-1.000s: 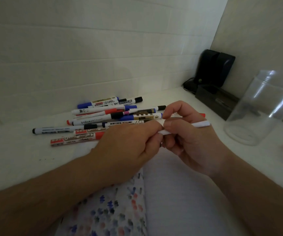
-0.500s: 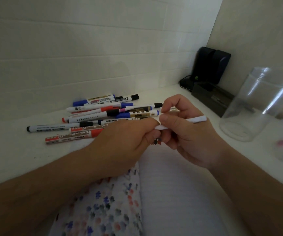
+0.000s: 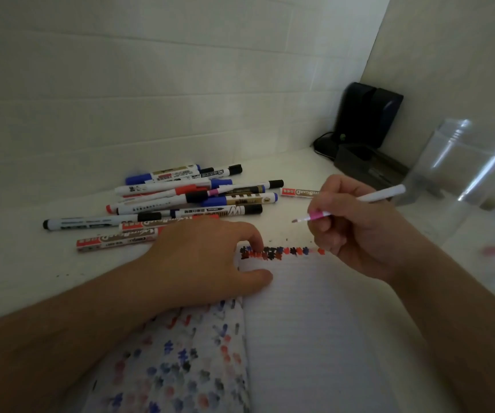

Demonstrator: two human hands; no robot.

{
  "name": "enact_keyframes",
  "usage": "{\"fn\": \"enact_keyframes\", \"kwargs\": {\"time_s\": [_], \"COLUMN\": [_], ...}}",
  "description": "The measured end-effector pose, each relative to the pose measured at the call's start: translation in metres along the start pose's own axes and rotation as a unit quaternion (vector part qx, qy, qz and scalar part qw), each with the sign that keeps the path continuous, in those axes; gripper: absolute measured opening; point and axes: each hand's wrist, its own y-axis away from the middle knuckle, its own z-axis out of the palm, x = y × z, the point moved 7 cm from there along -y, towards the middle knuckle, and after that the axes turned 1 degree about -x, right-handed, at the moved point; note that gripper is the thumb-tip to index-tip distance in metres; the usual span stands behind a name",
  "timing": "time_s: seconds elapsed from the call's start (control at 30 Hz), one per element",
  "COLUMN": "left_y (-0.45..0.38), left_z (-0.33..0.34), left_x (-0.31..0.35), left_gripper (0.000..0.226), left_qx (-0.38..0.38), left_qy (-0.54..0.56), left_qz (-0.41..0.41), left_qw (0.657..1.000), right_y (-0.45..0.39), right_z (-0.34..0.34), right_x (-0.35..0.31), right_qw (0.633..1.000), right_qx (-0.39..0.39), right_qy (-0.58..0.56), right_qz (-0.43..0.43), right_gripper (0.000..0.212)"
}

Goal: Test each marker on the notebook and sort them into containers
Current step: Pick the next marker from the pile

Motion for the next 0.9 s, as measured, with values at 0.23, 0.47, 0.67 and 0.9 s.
{"fn": "enact_keyframes", "kwargs": {"time_s": [0.23, 0.47, 0.67, 0.9], "left_y": [-0.002, -0.003, -0.003, -0.003], "left_z": [0.0, 0.0, 0.001, 0.002], "left_x": [-0.002, -0.002, -0.003, -0.003], "left_gripper": [0.058, 0.057, 0.057, 0.056], "left_qx": [-0.001, -0.008, -0.014, -0.016], "left_qy": [0.0, -0.007, -0.002, -0.006], "left_qz": [-0.012, -0.014, -0.019, -0.019], "left_qw": [1.0, 1.0, 1.0, 1.0], "right_y": [-0.001, 0.0, 0.001, 0.001], "right_z": [0.002, -0.003, -0.003, 0.003], "right_x": [0.012, 0.021, 0.021, 0.018], "right_qw": [0.95, 0.925, 0.926, 0.898], "right_qx": [0.064, 0.15, 0.149, 0.149], "right_qy": [0.305, 0.348, 0.344, 0.413], "right_qz": [0.0, 0.028, 0.046, 0.032], "right_gripper": [0.03, 0.028, 0.024, 0.032]}}
